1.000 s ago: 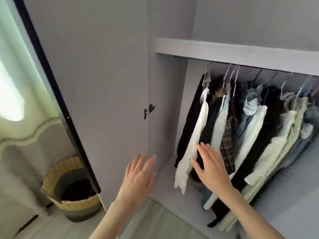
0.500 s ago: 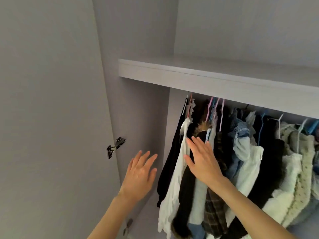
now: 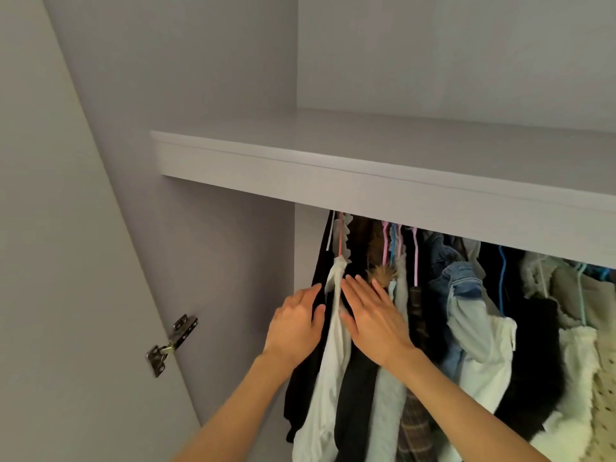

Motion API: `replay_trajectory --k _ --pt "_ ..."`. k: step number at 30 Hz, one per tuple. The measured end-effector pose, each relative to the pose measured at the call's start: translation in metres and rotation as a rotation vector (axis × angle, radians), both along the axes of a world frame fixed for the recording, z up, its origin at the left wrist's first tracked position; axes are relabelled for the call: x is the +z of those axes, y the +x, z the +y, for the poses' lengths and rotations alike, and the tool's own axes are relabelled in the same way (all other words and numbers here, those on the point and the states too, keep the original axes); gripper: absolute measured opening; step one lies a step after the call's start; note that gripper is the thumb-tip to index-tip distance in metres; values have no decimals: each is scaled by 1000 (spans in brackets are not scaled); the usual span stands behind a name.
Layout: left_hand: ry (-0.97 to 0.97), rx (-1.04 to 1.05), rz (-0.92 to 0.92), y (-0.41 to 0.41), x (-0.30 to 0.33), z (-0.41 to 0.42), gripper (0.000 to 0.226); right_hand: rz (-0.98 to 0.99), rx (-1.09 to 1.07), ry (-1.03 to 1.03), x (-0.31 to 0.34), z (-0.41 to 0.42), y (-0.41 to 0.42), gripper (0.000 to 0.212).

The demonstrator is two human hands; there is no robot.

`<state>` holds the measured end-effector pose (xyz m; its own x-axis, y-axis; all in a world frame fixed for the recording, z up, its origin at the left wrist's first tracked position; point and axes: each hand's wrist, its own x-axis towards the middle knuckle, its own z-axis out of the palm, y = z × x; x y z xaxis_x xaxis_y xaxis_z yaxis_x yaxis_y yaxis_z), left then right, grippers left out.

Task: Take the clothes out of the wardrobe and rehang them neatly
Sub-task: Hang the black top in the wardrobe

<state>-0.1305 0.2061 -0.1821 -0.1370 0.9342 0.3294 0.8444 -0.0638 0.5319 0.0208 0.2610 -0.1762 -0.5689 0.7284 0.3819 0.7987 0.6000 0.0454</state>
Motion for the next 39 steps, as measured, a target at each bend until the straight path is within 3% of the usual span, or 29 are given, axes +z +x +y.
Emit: replay_trajectory --k 8,12,20,24,30,32,39 --pt "-7 8 -170 -11 1 51 40 -28 -40 -70 3 3 -4 60" --pt "27 78 -211 -17 2 63 20 -23 -70 -87 3 1 -5 60" --pt "157 177 -388 -32 21 67 25 68 -84 -129 -1 7 -7 62" --pt "244 176 -358 -48 30 52 24 204 -2 -198 3 9 -10 73" --pt "245 212 -278 -55 24 1 24 444 117 -183 19 3 -36 51" --pt "245 238 -245 -56 22 -15 25 553 154 -305 30 -5 -50 41" --pt "212 324 -121 -48 14 -79 23 1070 95 -1121 69 -15 -102 32"
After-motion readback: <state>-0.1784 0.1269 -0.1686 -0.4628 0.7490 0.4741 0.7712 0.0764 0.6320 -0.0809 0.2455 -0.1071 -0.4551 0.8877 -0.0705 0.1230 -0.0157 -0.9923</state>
